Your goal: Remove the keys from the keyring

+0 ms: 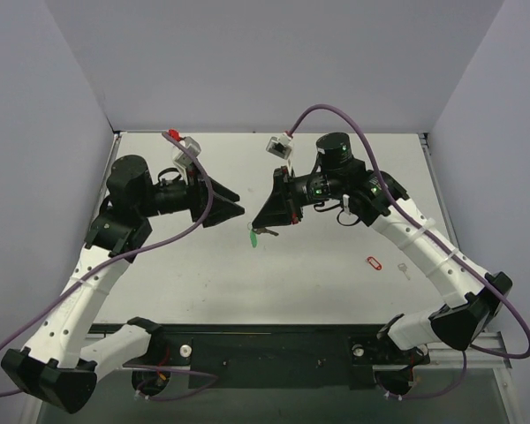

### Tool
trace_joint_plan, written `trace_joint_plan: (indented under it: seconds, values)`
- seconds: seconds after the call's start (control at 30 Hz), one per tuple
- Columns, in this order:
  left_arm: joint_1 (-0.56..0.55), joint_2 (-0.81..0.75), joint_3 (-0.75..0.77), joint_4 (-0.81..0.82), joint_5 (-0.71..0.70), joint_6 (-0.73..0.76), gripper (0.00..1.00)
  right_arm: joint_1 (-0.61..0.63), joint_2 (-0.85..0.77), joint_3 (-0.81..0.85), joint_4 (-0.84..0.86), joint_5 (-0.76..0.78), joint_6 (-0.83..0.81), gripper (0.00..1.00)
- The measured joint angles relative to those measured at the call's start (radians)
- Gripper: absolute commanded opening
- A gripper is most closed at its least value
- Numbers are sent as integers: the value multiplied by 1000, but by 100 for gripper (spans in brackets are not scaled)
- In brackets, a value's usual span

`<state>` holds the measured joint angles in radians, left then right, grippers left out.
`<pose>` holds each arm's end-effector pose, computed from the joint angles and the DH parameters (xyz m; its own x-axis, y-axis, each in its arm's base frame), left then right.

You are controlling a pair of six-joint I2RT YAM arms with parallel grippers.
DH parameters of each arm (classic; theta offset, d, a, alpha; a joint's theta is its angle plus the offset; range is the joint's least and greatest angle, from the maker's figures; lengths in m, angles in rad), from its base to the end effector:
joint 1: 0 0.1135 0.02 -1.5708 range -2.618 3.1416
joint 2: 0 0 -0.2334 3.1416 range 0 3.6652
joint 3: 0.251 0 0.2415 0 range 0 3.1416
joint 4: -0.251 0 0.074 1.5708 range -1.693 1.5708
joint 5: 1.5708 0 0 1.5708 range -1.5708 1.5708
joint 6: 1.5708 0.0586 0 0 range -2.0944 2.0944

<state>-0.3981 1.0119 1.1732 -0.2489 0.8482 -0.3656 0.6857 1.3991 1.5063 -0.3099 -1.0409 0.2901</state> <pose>0.1948 -0.1296 0.3983 -0.4132 -0.0827 -0.9069 0.8539 0.3109 -0.4174 0.2062 0.2340 0.4073 -0.4280 -0.1633 -0.8889 -0.8889 -0.1015 0.4466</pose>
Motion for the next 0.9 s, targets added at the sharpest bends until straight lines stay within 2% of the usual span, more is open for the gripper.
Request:
trace_joint_plan:
  seconds: [0.13, 0.33, 0.9]
  values:
    - [50, 44, -13, 74, 142, -55, 57, -5, 3, -6, 17, 5, 4, 0]
    - [58, 44, -21, 150, 238, -103, 56, -5, -4, -27, 55, 65, 12, 0]
    - [58, 35, -50, 181, 249, -123, 51, -5, -58, -82, 193, 90, 93, 0]
